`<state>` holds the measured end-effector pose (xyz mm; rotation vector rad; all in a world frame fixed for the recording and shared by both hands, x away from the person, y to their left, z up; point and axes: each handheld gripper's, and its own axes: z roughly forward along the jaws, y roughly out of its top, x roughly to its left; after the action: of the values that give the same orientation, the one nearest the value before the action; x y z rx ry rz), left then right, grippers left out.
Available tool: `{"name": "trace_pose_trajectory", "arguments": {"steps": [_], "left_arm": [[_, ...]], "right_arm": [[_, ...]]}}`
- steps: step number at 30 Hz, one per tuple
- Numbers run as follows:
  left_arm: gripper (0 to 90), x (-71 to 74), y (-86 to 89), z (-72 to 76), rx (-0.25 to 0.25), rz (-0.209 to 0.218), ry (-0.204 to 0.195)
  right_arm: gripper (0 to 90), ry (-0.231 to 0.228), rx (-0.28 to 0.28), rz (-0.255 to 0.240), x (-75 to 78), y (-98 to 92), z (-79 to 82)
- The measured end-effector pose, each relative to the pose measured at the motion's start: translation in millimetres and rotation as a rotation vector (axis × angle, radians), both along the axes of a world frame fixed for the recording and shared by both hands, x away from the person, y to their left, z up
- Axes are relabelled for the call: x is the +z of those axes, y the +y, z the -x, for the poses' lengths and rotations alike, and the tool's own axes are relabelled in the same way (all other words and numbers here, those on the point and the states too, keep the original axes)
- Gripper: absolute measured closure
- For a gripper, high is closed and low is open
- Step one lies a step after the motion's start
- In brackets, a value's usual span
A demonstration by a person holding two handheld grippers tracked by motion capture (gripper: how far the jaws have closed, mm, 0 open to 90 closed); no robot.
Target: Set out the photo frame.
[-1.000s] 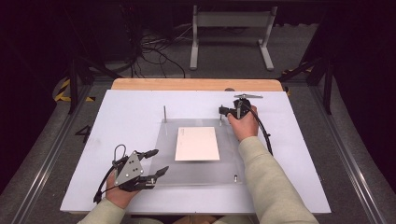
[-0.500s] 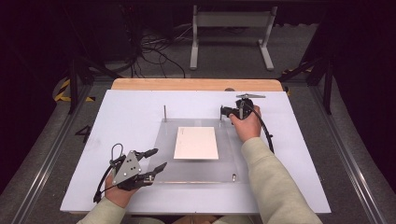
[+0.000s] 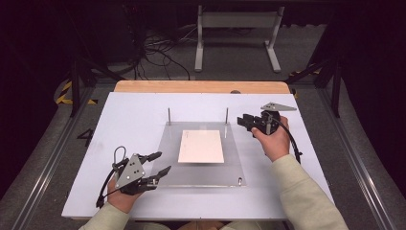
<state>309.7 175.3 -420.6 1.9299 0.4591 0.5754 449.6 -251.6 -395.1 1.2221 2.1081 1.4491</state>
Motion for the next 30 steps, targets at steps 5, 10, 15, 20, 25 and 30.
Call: {"name": "trace_pose_trajectory", "arguments": {"steps": [5, 10, 15, 20, 25, 30], "left_arm": [[44.2, 0.6, 0.2, -0.3, 0.0, -0.001, 0.002], [44.2, 1.7, 0.2, -0.9, -0.001, -0.001, 0.005], [44.1, 2.7, 0.1, -1.1, 0.001, 0.0, 0.012], [44.0, 3.5, 0.3, -1.9, -0.001, 0.0, 0.012], [44.0, 4.2, 0.3, -2.1, -0.002, -0.002, 0.015], [43.8, 4.7, 0.4, -2.1, 0.0, 0.002, 0.018]], "right_arm": [[58.3, -0.031, 0.046, -0.006, 7.0, -5.5, 23.2], [53.1, -0.064, 0.11, -0.005, 13.1, -11.2, 49.3], [52.4, -0.085, 0.133, -0.037, 17.5, -17.5, 65.9], [49.3, -0.115, 0.172, -0.031, 23.2, -21.8, 87.4], [42.9, -0.119, 0.227, -0.055, 17.0, -25.8, 99.1], [39.5, -0.125, 0.266, -0.008, 8.9, -30.9, 107.0]]}}
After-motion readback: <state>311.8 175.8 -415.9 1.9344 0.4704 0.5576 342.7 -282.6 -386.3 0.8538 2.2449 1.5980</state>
